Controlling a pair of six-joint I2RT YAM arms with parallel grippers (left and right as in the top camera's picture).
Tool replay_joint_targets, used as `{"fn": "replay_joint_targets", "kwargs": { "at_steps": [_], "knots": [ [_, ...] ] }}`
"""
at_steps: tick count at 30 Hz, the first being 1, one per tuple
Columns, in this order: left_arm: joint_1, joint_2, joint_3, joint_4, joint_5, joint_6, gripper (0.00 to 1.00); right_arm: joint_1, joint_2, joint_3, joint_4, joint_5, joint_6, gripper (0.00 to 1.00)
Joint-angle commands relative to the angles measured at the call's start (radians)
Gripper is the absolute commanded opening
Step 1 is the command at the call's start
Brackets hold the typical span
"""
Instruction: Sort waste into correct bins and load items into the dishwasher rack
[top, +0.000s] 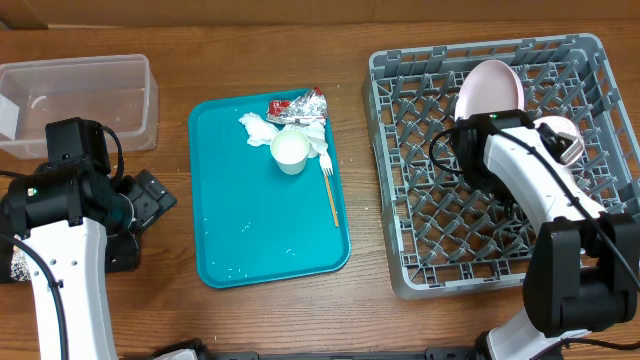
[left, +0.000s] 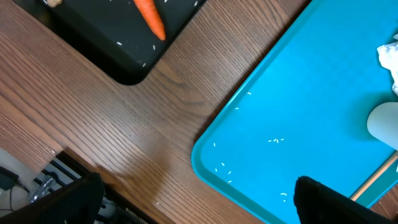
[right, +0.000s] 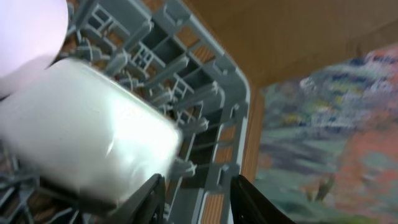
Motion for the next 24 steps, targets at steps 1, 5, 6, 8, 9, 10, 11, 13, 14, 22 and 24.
{"fn": "replay_joint_targets", "kwargs": {
  "at_steps": [1,5,6,8,9,10,11,13,14,22,24],
  "knots": [
    [0.005,-0.008,0.011,0.0,0.005,0.015,1.0,-0.002,-0.007,0.048,0.004,-0.123,0.004,0.38],
    [0.005,-0.008,0.011,0.0,0.004,0.015,1.0,-0.002,-0.056,0.129,0.017,-0.272,0.003,0.53],
    [0.005,-0.008,0.01,0.0,0.004,0.015,1.0,-0.002,-0.082,0.158,0.027,-0.343,0.003,0.58],
    [0.005,-0.008,0.01,0.0,0.005,0.015,1.0,-0.01,-0.138,0.213,0.046,-0.485,-0.008,0.67],
    [0.005,-0.008,0.01,0.0,0.005,0.015,1.0,-0.017,-0.168,0.241,0.058,-0.558,-0.039,0.7],
    [0.005,-0.008,0.01,0.0,0.004,0.015,1.0,-0.025,-0.195,0.267,0.073,-0.626,-0.084,0.72],
    [0.005,-0.008,0.01,0.0,0.004,0.015,1.0,-0.035,-0.222,0.291,0.091,-0.691,-0.13,0.75],
    [0.005,-0.008,0.011,0.0,0.005,0.015,1.0,-0.055,-0.279,0.337,0.132,-0.847,-0.247,0.87],
    [0.005,-0.008,0.01,0.0,0.005,0.015,1.0,-0.06,-0.294,0.348,0.141,-0.89,-0.275,0.91],
    [0.005,-0.008,0.011,0.0,0.004,0.015,1.0,-0.055,-0.425,0.37,0.241,-1.384,-0.452,1.0],
    [0.005,-0.008,0.01,0.0,0.004,0.015,1.0,-0.036,-0.425,0.37,0.257,-1.462,-0.486,1.0]
  ]
}}
